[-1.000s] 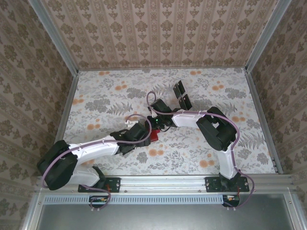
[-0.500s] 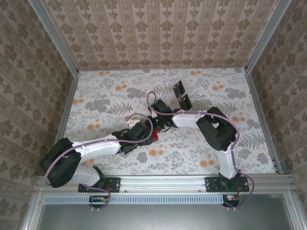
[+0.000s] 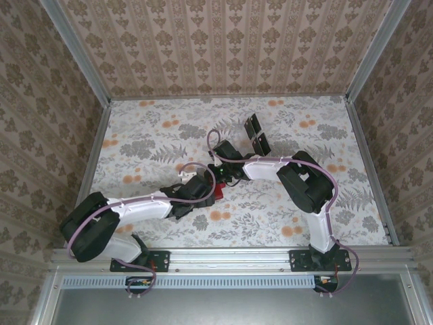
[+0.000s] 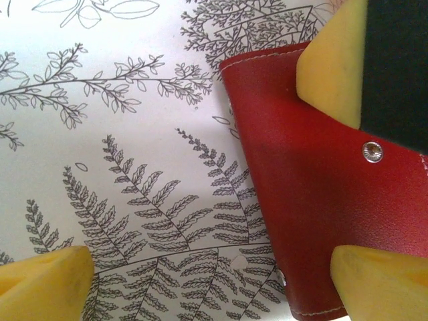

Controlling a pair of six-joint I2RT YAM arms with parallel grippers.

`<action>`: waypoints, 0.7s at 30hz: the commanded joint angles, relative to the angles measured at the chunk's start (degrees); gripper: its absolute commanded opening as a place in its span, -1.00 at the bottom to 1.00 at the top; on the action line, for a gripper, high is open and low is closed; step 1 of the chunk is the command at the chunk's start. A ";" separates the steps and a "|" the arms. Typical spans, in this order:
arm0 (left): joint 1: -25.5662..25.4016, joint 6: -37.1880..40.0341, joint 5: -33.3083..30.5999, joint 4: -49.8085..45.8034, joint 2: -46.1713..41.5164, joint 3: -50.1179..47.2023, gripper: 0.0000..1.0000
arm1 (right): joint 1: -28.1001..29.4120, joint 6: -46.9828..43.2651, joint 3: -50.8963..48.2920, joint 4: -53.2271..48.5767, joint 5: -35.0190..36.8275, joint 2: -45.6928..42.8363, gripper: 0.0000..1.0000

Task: Put the credit cards into the card holder

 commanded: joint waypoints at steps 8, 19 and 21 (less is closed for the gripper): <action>-0.05 -3.06 0.24 0.02 2.64 -2.18 1.00 | -0.41 0.10 -0.81 -2.16 -0.36 0.01 -1.00; -0.03 -4.01 0.55 2.29 5.41 -3.31 1.00 | -2.01 -2.81 2.72 -6.89 -0.66 -7.10 -0.70; -0.02 -4.22 0.68 2.68 5.70 -3.50 1.00 | -2.25 -3.15 2.35 -7.69 -0.21 -9.21 -0.58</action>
